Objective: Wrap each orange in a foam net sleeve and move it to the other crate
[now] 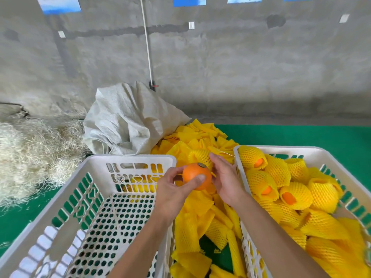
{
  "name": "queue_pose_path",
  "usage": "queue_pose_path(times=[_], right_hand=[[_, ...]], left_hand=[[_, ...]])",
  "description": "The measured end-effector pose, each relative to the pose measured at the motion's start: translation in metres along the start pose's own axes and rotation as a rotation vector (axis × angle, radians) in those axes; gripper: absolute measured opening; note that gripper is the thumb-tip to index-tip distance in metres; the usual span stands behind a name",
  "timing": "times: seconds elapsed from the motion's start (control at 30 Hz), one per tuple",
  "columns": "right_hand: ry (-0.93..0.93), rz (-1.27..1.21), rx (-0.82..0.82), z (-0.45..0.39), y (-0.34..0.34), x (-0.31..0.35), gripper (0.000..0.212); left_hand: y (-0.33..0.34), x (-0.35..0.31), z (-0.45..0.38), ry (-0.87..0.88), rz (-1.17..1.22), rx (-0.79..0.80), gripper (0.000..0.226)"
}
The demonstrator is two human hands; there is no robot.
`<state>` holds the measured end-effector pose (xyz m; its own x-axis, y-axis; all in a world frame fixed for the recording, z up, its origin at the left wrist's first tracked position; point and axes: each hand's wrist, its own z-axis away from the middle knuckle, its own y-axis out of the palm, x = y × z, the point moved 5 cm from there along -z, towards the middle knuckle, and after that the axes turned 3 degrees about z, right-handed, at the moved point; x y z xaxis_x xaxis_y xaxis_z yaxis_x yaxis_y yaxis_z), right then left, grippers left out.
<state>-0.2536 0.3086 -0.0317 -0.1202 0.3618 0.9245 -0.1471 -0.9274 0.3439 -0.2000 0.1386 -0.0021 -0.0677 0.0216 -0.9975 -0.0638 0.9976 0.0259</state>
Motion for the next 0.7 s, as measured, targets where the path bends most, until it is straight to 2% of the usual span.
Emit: queue_pose_path(times=[0.1, 0.27, 0.57, 0.7], right_hand=[[-0.012, -0.009, 0.061, 0.003, 0.008, -0.002, 0.024], [0.006, -0.008, 0.102, 0.009, 0.013, -0.003, 0.032], [0.054, -0.023, 0.191, 0.016, 0.018, 0.001, 0.05], [0.034, -0.02, 0.177, 0.02, 0.02, 0.003, 0.038]], left_hand=[[-0.001, 0.003, -0.003, 0.041, 0.045, -0.006, 0.053], [-0.005, 0.005, -0.004, 0.085, 0.055, 0.071, 0.056], [0.002, -0.001, -0.001, 0.088, 0.068, 0.306, 0.069], [-0.001, -0.001, -0.002, 0.071, 0.081, 0.252, 0.083]])
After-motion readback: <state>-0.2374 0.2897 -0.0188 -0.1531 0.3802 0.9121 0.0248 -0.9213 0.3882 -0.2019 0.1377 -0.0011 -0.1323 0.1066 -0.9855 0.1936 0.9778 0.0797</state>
